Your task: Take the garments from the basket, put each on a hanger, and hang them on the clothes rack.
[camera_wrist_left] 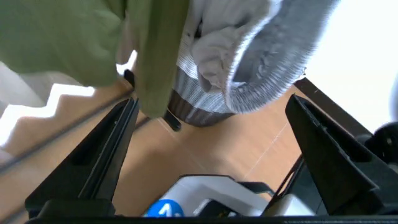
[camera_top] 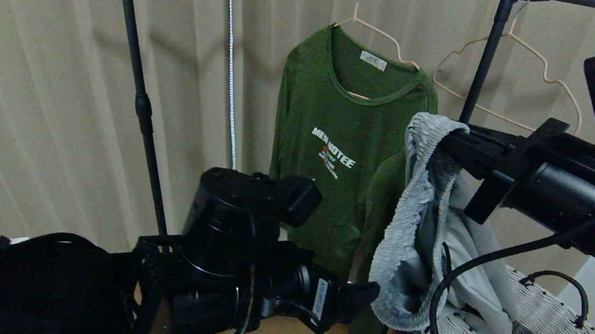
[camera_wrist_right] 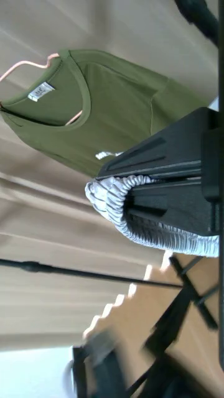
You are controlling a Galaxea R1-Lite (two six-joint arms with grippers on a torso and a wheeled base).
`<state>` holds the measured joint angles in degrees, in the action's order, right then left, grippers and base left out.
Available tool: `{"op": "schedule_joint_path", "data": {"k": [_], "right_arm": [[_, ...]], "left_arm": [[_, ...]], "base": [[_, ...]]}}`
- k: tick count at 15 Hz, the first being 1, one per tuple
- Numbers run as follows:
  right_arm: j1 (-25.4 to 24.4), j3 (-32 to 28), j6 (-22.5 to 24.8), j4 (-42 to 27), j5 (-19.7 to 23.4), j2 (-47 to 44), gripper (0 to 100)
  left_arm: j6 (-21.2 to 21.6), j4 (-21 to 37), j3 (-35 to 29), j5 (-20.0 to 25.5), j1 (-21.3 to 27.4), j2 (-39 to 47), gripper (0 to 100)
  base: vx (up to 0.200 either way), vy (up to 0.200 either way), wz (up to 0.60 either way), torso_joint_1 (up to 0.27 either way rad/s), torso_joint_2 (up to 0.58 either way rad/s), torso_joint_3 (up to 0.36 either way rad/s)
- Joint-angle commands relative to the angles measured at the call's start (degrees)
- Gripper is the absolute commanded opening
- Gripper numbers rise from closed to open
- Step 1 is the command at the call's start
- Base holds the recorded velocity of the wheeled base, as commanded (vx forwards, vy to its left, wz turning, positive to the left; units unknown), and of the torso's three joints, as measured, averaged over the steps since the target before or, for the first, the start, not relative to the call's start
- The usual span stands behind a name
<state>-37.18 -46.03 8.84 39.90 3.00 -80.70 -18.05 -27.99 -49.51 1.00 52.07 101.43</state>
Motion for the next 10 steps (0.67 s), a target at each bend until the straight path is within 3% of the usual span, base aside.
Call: {"op": "schedule_joint_path", "data": {"k": [1,6,10], "right_arm": [[-1.2,0.2,-0.1,0.0,0.2,1.9,0],[-1.5,0.5,-0.1,0.0,0.3,3.9,0],[-1.4,-0.1,-0.1,0.0,0.3,5.1,0]], "left_arm": [[-1.9,0.0,-1.8,-1.6,1.4,7.1,100],[-8.3,0.2,-8.3,-3.6,1.1,12.7,100],[-7.9,0.7,-6.7,-4.1,1.2,12.6,100]], "base": [[0.0,0.0,0.0,0.0,0.0,0.0],[0.0,0.0,0.0,0.0,0.0,0.0],[0.0,0.0,0.0,0.0,0.0,0.0]]}}
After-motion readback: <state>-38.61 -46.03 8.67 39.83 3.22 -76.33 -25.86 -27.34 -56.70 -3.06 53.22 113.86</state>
